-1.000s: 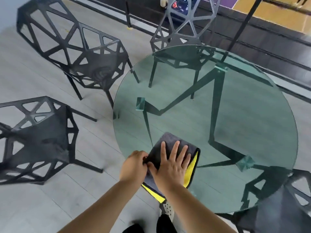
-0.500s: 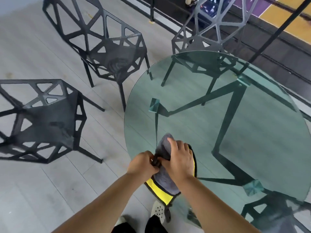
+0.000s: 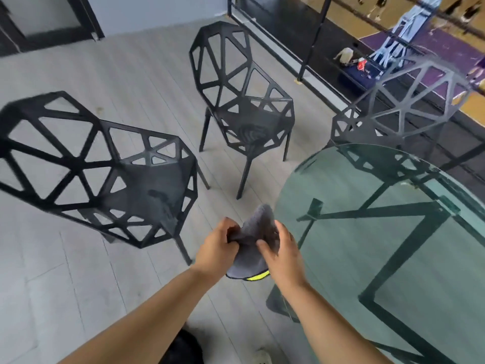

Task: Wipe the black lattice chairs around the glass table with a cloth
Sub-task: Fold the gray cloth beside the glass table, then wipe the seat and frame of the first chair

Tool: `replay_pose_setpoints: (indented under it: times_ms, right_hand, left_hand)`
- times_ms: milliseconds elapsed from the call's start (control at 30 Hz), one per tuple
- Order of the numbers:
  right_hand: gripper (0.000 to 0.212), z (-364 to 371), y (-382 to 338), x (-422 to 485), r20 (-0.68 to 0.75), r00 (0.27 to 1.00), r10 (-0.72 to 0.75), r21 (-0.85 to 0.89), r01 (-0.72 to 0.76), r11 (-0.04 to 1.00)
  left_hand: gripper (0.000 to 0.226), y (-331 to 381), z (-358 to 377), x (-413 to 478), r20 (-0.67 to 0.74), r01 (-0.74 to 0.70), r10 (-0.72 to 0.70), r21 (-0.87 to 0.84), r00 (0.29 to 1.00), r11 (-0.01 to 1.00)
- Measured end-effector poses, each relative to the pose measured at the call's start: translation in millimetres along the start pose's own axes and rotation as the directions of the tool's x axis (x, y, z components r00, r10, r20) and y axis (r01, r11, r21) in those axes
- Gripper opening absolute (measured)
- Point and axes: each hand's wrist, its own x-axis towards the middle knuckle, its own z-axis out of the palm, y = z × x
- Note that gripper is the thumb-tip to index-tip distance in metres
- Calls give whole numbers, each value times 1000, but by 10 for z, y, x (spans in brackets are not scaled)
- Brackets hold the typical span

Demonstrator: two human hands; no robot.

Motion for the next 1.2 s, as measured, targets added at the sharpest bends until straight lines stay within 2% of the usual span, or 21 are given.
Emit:
replay_pose_setpoints:
  times_ms: [100, 167, 233, 267, 333, 433, 500, 600, 667, 700, 733, 800, 867, 900, 967, 1000, 1067, 1133, 1200]
  right_hand:
    - [37, 447, -466, 70, 50, 993, 106, 112, -111, 987]
    - [17, 807, -796, 100, 205, 948, 242, 325, -299, 897]
    - [25, 1200, -1014, 132, 436, 844, 313, 479, -512, 713]
    - [34, 1409, -1061, 161, 502, 801, 325, 504, -577, 643]
    - [42, 1799, -1144, 228, 560, 746, 359, 532, -657, 535]
    - [40, 2262, -1274, 329, 614, 658, 436, 520, -753, 403]
    - [34, 2515, -1279, 436, 599, 642, 479, 501, -767, 402]
    - [23, 2792, -1190, 664, 504, 680, 533, 460, -734, 500]
    - [13, 2925, -1110, 876, 399, 740, 542, 419, -673, 610]
    - [10, 2991, -1044, 1013, 323, 777, 541, 383, -630, 676]
    - [9, 3062, -983, 1166, 244, 818, 522, 346, -576, 741]
    - [19, 3191, -856, 1479, 101, 903, 418, 234, -430, 872]
    - [28, 3319, -745, 1730, 29, 968, 248, 17, -248, 969]
    - [31, 3393, -696, 1835, 20, 989, 146, -109, -143, 984]
    - [41, 3607, -550, 1994, 64, 996, -62, -305, 79, 949]
    - [48, 3741, -465, 2055, 135, 982, -135, -401, 178, 898]
    - [59, 4062, -228, 2080, 384, 909, -165, -552, 369, 747]
    - [62, 4335, 52, 1980, 551, 806, -215, -606, 564, 561]
    - [66, 4522, 270, 1881, 570, 767, -294, -618, 636, 461]
  left_hand:
    - [39, -239, -524, 119, -5, -5, 4, -53, 1000, 999]
    - [37, -442, -851, 203, 1, -16, 16, -99, 1000, 995]
    - [31, -671, -1147, 281, 45, 3, 2, -104, 999, 995]
    - [30, -793, -1271, 312, 79, 27, -18, -113, 997, 993]
    - [29, -1024, -1463, 362, 152, 70, -48, -138, 987, 988]
    - [33, -1360, -1628, 481, 204, 72, -58, -65, 977, 995]
    - [34, -1552, -1686, 581, 222, 89, -65, -101, 973, 991]
    - [25, -1792, -1689, 781, 229, 164, -104, -262, 968, 951]
    - [19, -1997, -1629, 958, 172, 247, -198, -343, 965, 906]
    - [18, -2122, -1586, 1068, 103, 281, -262, -328, 960, 902]
    - [20, -2277, -1540, 1201, 27, 305, -308, -241, 951, 921]
    - [29, -2629, -1427, 1474, -82, 331, -325, 85, 942, 940]
    - [40, -2966, -1279, 1719, -99, 300, -284, 351, 954, 887]
    - [44, -3106, -1191, 1813, -94, 274, -260, 440, 961, 855]
    - [55, -3374, -998, 1971, -90, 222, -211, 600, 973, 768]
    - [62, -3470, -911, 2034, -75, 202, -205, 667, 976, 717]
    - [76, -3653, -779, 2117, -61, 194, -233, 769, 971, 609]
    - [87, -3823, -718, 2158, -126, 229, -210, 773, 970, 591]
    - [71, -3985, -691, 2179, -166, 181, -84, 753, 983, 632]
